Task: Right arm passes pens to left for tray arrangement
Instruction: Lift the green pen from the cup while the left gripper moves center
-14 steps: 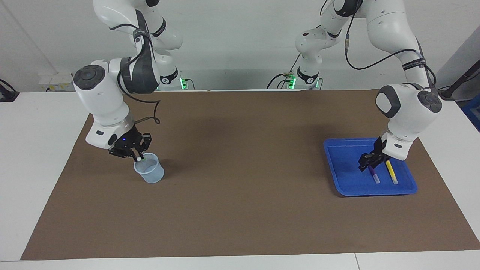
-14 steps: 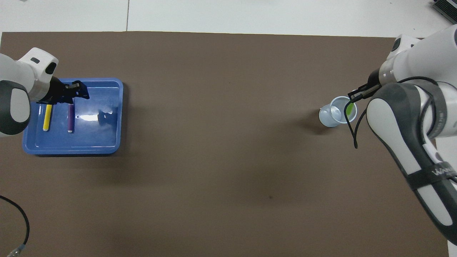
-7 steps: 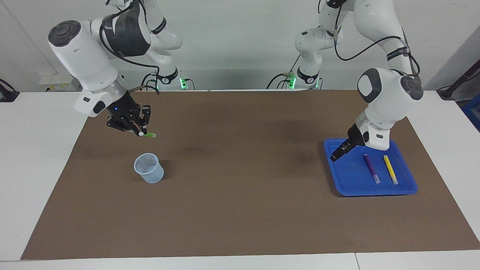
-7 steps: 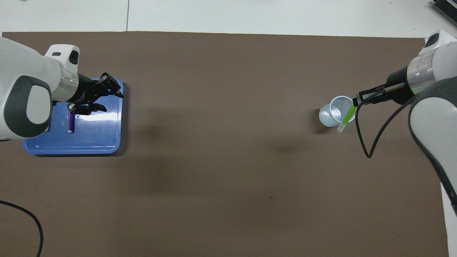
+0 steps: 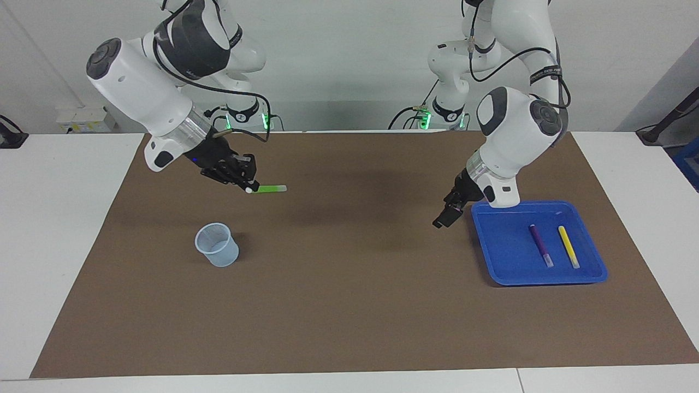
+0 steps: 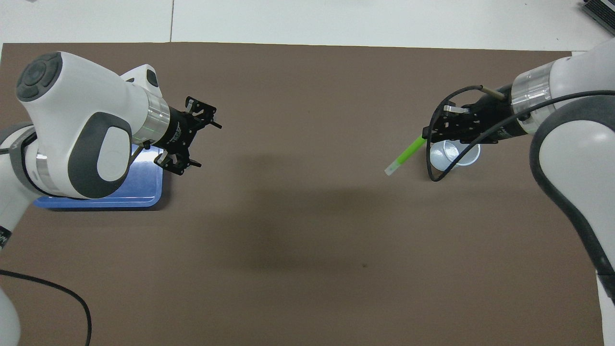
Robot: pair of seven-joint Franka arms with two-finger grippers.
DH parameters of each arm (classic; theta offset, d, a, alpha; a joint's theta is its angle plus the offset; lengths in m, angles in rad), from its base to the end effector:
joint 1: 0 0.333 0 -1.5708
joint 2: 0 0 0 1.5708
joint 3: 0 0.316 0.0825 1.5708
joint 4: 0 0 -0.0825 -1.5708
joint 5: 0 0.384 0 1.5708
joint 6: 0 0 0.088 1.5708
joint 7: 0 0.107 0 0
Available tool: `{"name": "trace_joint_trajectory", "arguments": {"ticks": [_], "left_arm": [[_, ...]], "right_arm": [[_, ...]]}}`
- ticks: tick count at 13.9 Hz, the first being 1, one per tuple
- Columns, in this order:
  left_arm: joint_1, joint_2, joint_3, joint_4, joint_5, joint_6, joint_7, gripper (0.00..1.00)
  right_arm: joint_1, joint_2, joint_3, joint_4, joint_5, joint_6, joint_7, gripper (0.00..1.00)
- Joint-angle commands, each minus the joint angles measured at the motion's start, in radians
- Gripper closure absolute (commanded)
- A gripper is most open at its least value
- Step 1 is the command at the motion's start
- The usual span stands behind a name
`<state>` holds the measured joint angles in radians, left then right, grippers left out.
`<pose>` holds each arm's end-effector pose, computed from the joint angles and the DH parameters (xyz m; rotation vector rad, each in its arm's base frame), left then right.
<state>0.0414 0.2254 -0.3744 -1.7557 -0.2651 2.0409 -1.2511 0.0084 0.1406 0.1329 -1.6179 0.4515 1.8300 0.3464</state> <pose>0.5950 -0.2049 0.4556 2.4747 1.4204 -0.2578 0.6049 0.1168 0.5526 -2.6469 0.4119 0.0573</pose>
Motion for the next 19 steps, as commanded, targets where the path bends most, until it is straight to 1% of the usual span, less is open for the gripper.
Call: {"name": "trace_joint_trajectory", "arguments": {"ticks": [1, 2, 3, 4, 6, 7, 9, 11, 12, 14, 19], "left_arm": [[-0.047, -0.014, -0.009, 0.005, -0.040, 0.040, -0.196, 0.00], [-0.051, -0.014, -0.032, 0.011, -0.075, 0.083, -0.306, 0.00], [-0.061, -0.012, -0.055, 0.015, -0.082, 0.120, -0.418, 0.00], [-0.089, -0.015, -0.070, 0.013, -0.082, 0.131, -0.498, 0.00], [-0.141, -0.018, -0.070, 0.016, -0.082, 0.137, -0.623, 0.00], [-0.147, -0.017, -0.072, 0.025, -0.079, 0.159, -0.696, 0.00], [-0.196, -0.012, -0.072, 0.031, -0.075, 0.252, -0.865, 0.00], [-0.235, -0.012, -0.072, 0.022, -0.077, 0.288, -0.925, 0.00], [-0.239, -0.011, -0.072, 0.015, -0.077, 0.339, -0.955, 0.00], [-0.285, -0.011, -0.069, -0.048, -0.075, 0.560, -1.042, 0.00], [-0.319, -0.017, -0.067, -0.080, -0.074, 0.587, -1.048, 0.00]], "right_arm": [[0.065, 0.001, 0.002, -0.031, 0.071, 0.104, 0.167, 0.88], [0.091, 0.002, 0.002, -0.039, 0.073, 0.138, 0.215, 0.88], [0.111, 0.010, 0.002, -0.040, 0.075, 0.162, 0.254, 0.88], [0.131, 0.016, 0.002, -0.040, 0.075, 0.187, 0.285, 0.88], [0.165, 0.025, 0.002, -0.043, 0.075, 0.231, 0.336, 0.88], [0.176, 0.027, 0.002, -0.051, 0.075, 0.247, 0.341, 0.88], [0.179, 0.027, 0.002, -0.056, 0.075, 0.255, 0.344, 0.88], [0.179, 0.027, 0.002, -0.056, 0.075, 0.255, 0.347, 0.88], [0.179, 0.025, 0.002, -0.062, 0.075, 0.255, 0.347, 0.88], [0.179, 0.022, 0.002, -0.069, 0.076, 0.256, 0.347, 0.88], [0.179, 0.020, 0.002, -0.071, 0.075, 0.255, 0.345, 0.88]]}}
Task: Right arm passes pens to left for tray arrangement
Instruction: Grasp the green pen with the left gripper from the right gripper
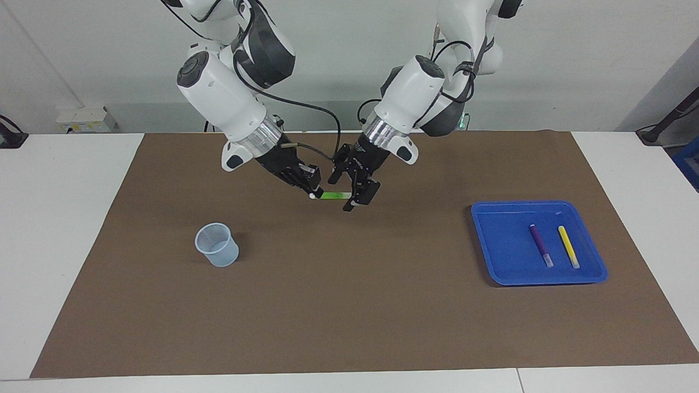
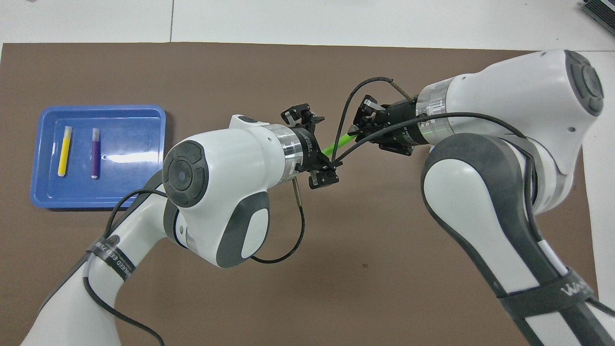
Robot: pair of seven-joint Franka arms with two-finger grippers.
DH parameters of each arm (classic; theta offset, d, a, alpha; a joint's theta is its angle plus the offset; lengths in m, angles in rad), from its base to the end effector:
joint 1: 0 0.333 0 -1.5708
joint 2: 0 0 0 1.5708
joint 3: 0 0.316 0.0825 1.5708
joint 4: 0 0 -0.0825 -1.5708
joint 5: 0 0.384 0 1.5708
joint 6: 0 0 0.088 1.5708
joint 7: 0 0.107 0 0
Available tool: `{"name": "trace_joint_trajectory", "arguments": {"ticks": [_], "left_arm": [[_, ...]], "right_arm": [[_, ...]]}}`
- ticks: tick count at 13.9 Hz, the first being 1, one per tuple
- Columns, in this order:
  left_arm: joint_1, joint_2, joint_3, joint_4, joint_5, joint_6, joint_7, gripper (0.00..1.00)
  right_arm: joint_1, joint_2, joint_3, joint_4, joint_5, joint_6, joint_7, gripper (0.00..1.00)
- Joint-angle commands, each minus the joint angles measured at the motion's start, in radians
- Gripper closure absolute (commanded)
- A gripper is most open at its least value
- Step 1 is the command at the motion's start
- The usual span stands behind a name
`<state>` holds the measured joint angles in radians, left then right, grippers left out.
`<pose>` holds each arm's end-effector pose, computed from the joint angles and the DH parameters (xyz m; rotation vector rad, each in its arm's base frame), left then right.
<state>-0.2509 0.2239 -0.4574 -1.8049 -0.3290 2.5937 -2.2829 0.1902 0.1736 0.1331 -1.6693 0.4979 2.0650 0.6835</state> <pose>0.5192 -0.4067 0.4962 1.5202 2.0080 -0.3873 0.5995 0.2212 0.5289 -2.5115 0.7162 0.0583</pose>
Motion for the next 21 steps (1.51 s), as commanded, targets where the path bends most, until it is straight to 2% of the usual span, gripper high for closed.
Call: {"name": "trace_joint_trajectory", "arguments": {"ticks": [1, 2, 3, 6, 10, 13, 18, 19, 20, 21], "left_arm": [[-0.027, -0.012, 0.016, -0.033, -0.010, 0.051, -0.017, 0.00], [-0.027, -0.012, 0.016, -0.037, -0.009, 0.058, -0.017, 0.06], [-0.027, -0.012, 0.016, -0.042, -0.005, 0.062, -0.017, 0.23], [-0.027, -0.011, 0.016, -0.042, -0.002, 0.063, -0.017, 0.59], [-0.028, -0.011, 0.016, -0.042, 0.027, 0.063, -0.018, 0.65], [-0.031, -0.011, 0.016, -0.042, 0.027, 0.063, -0.018, 0.98], [-0.030, -0.009, 0.016, -0.039, 0.036, 0.062, -0.013, 1.00], [-0.030, -0.009, 0.016, -0.037, 0.045, 0.062, -0.010, 1.00], [-0.028, -0.009, 0.016, -0.034, 0.059, 0.059, -0.007, 1.00], [-0.021, -0.008, 0.017, -0.030, 0.070, 0.048, -0.006, 1.00]], "right_arm": [[-0.003, -0.012, 0.002, -0.020, 0.028, 0.020, 0.008, 0.88], [-0.003, -0.012, 0.002, -0.021, 0.028, 0.020, 0.008, 0.88], [-0.003, -0.012, 0.002, -0.020, 0.028, 0.020, 0.008, 0.88], [-0.003, -0.012, 0.002, -0.020, 0.028, 0.020, 0.007, 0.88], [-0.003, -0.012, 0.002, -0.021, 0.028, 0.020, 0.007, 0.88], [-0.003, -0.012, 0.002, -0.021, 0.028, 0.021, 0.005, 0.88], [-0.003, -0.012, 0.002, -0.021, 0.028, 0.021, 0.005, 0.87], [-0.002, -0.012, 0.002, -0.021, 0.028, 0.021, 0.005, 0.81], [-0.003, -0.012, 0.002, -0.021, 0.028, 0.021, 0.008, 0.57], [-0.002, -0.012, 0.002, -0.021, 0.027, 0.020, 0.008, 0.15]]}}
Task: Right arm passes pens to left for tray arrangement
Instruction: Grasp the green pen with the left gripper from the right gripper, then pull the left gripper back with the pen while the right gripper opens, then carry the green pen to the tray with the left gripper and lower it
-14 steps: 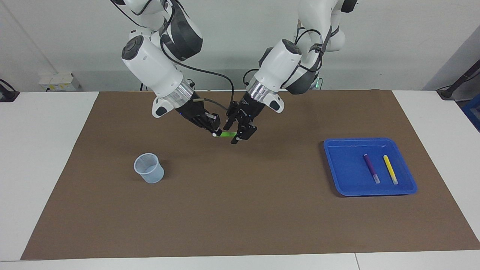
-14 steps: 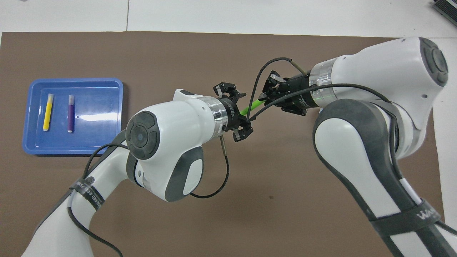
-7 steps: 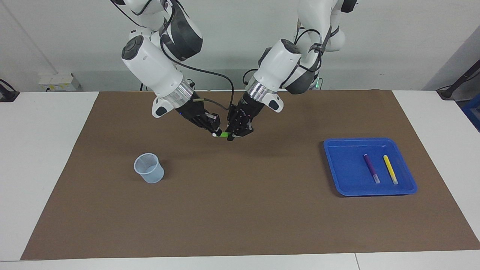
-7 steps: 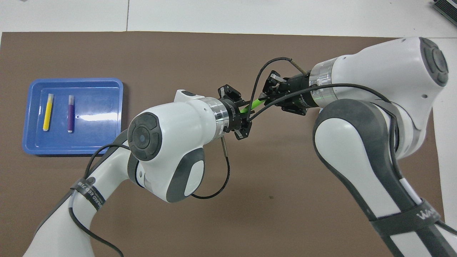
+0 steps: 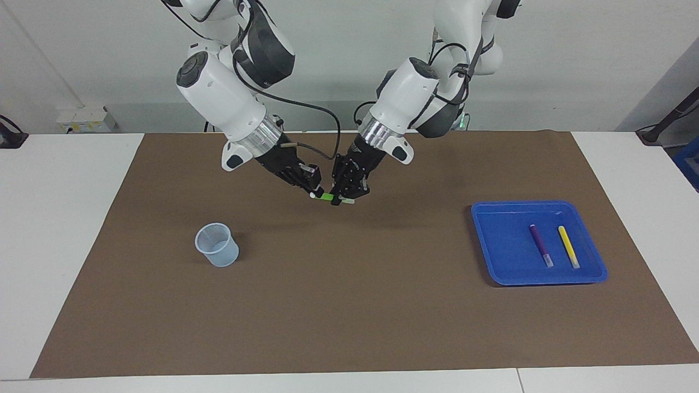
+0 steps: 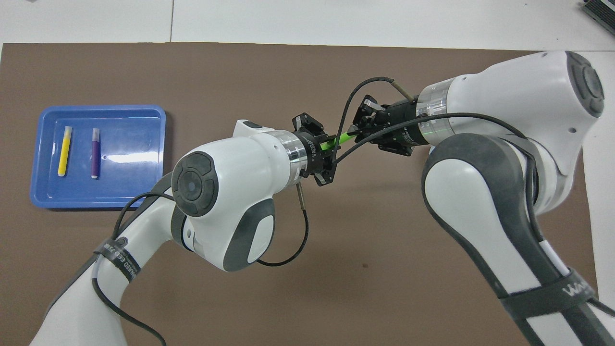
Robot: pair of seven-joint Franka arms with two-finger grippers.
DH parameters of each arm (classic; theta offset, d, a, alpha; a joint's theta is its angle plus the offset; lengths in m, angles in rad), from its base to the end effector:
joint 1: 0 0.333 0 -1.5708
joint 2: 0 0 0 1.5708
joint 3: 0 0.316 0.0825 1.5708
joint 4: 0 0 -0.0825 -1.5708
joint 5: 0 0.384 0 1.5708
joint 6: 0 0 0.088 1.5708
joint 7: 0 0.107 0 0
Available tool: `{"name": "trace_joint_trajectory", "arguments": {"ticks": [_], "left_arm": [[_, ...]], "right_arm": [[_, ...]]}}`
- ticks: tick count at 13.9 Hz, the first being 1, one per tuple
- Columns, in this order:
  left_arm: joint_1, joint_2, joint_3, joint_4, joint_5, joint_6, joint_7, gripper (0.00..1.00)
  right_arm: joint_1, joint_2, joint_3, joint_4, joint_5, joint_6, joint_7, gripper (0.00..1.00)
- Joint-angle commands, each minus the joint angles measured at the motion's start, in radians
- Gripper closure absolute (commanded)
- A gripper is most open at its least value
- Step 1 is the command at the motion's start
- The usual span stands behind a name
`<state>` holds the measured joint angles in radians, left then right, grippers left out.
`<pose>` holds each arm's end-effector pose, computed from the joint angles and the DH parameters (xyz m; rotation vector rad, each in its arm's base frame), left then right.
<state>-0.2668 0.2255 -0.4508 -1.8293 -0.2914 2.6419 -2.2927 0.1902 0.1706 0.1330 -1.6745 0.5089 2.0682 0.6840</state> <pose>0.5149 -0.4105 0.4885 1.5289 1.9857 -0.3436 0.5987 0.2213 0.5287 -2.5011 0.7216 0.0635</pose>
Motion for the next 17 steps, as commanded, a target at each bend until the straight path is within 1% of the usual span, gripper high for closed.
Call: {"name": "trace_joint_trajectory", "arguments": {"ticks": [1, 2, 4, 6, 9, 11, 13, 17], "left_arm": [[0.000, -0.008, 0.011, -0.004, 0.038, -0.002, 0.010, 1.00], [0.001, -0.006, 0.014, 0.001, 0.057, -0.006, 0.031, 1.00], [0.033, -0.006, 0.017, 0.022, 0.078, -0.090, 0.099, 1.00], [0.067, -0.009, 0.015, 0.047, 0.077, -0.196, 0.241, 1.00], [0.130, -0.009, 0.012, 0.055, 0.074, -0.279, 0.422, 1.00], [0.173, -0.015, 0.012, 0.053, 0.074, -0.351, 0.569, 1.00], [0.239, -0.020, 0.011, 0.053, 0.069, -0.433, 0.755, 1.00], [0.333, -0.035, 0.015, 0.041, 0.067, -0.487, 1.026, 1.00]], "right_arm": [[-0.001, -0.010, 0.002, -0.014, 0.013, 0.017, 0.006, 0.00], [-0.001, -0.011, 0.002, -0.014, 0.004, 0.012, 0.002, 0.00], [-0.003, -0.010, 0.002, -0.013, -0.018, 0.007, -0.006, 0.00], [-0.005, -0.011, 0.000, -0.011, -0.077, 0.004, -0.040, 0.00], [-0.037, -0.025, -0.007, -0.007, -0.153, -0.048, -0.136, 0.00], [-0.087, -0.036, -0.007, -0.002, -0.206, -0.092, -0.219, 0.00], [-0.135, -0.051, -0.007, 0.004, -0.254, -0.141, -0.321, 0.00], [-0.247, -0.083, -0.009, 0.006, -0.289, -0.235, -0.568, 0.00]]}}
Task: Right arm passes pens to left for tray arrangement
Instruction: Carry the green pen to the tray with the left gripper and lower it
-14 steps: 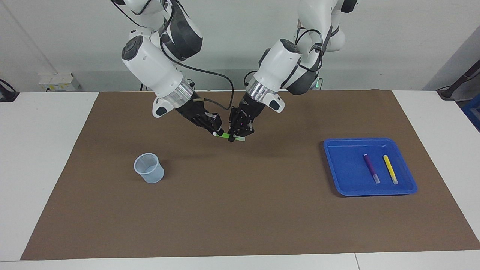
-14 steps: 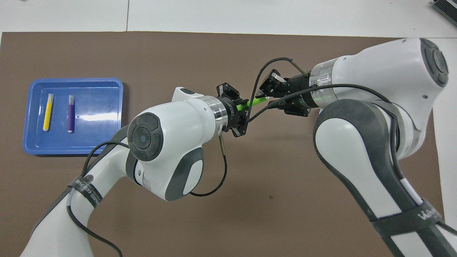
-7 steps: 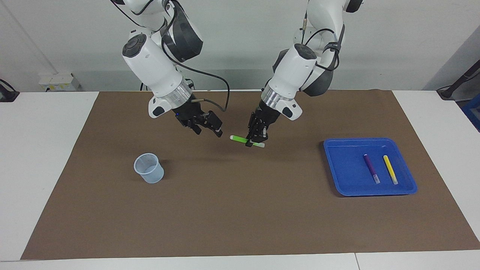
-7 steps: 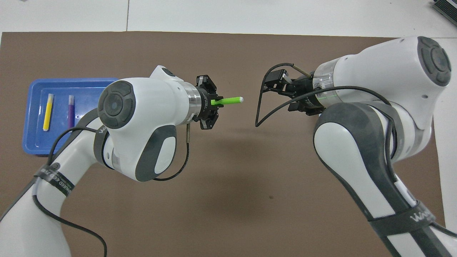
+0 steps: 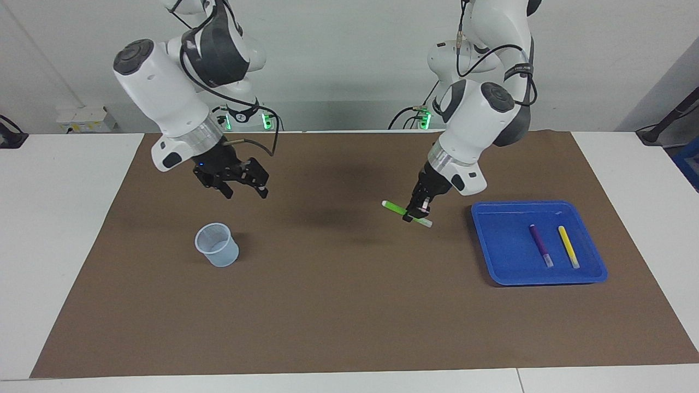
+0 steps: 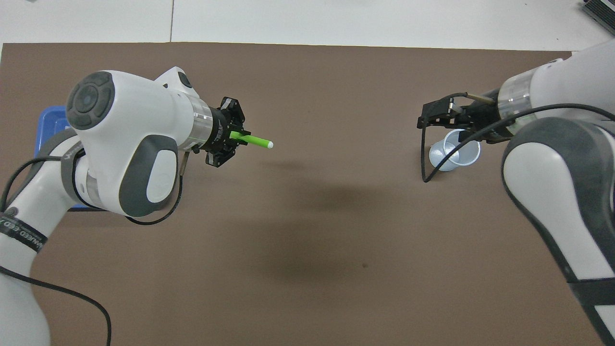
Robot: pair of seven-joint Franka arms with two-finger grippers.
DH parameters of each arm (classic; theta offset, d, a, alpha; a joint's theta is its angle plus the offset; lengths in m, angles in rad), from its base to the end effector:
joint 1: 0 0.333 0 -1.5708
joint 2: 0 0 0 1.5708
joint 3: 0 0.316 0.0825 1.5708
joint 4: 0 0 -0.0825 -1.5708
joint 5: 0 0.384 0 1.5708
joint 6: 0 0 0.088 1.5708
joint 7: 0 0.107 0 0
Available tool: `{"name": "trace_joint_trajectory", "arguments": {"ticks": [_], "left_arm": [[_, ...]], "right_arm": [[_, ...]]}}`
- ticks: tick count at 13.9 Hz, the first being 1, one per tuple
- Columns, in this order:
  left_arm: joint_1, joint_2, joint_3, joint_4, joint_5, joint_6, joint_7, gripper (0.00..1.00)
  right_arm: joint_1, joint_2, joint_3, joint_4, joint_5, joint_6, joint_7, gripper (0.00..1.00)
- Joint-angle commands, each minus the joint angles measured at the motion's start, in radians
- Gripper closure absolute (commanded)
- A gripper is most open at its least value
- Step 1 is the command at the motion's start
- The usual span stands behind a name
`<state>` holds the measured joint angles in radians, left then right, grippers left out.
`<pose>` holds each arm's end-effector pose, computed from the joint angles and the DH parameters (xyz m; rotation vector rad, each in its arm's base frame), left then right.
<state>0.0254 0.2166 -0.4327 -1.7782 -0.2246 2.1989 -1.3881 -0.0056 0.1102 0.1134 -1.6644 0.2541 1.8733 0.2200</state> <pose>0.5899 -0.2435 0.4675 2.3701 1.4733 -0.1211 0.6027 0.0813 0.5463 -2.8581 0.2543 -0.0795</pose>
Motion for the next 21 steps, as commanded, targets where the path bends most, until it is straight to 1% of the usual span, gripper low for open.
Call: {"name": "trace_joint_trajectory", "arguments": {"ticks": [1, 4, 7, 10, 12, 15, 17, 19, 21], "left_arm": [[0.069, -0.029, -0.001, -0.010, 0.002, -0.065, 0.205, 1.00], [0.157, -0.048, 0.000, -0.035, 0.007, -0.103, 0.490, 1.00], [0.224, -0.063, 0.005, -0.078, 0.030, -0.096, 0.813, 1.00], [0.269, -0.049, 0.006, -0.083, 0.126, -0.097, 1.007, 1.00], [0.277, -0.030, 0.006, -0.083, 0.270, -0.093, 1.133, 1.00], [0.306, 0.047, 0.006, -0.076, 0.378, -0.027, 1.271, 1.00], [0.307, 0.104, 0.008, -0.072, 0.467, 0.014, 1.288, 1.00], [0.326, 0.151, 0.008, -0.078, 0.496, 0.059, 1.291, 1.00], [0.329, 0.184, 0.008, -0.075, 0.536, 0.079, 1.320, 1.00]], "right_arm": [[-0.069, -0.030, 0.011, -0.005, -0.054, -0.055, -0.150, 0.00], [-0.099, -0.049, 0.012, -0.005, -0.139, -0.082, -0.179, 0.00], [-0.116, -0.066, 0.012, -0.006, -0.151, -0.121, -0.179, 0.00], [-0.102, -0.070, 0.017, -0.006, -0.151, -0.137, -0.177, 0.00], [-0.102, -0.075, 0.017, -0.006, -0.153, -0.138, -0.179, 0.00], [-0.100, -0.083, 0.017, -0.017, -0.153, -0.144, -0.177, 0.00], [-0.102, -0.083, 0.017, -0.017, -0.153, -0.158, -0.177, 0.00], [-0.103, -0.095, 0.015, -0.011, -0.167, -0.177, -0.180, 0.00], [-0.106, -0.127, 0.015, -0.008, -0.197, -0.215, -0.200, 0.00]]}}
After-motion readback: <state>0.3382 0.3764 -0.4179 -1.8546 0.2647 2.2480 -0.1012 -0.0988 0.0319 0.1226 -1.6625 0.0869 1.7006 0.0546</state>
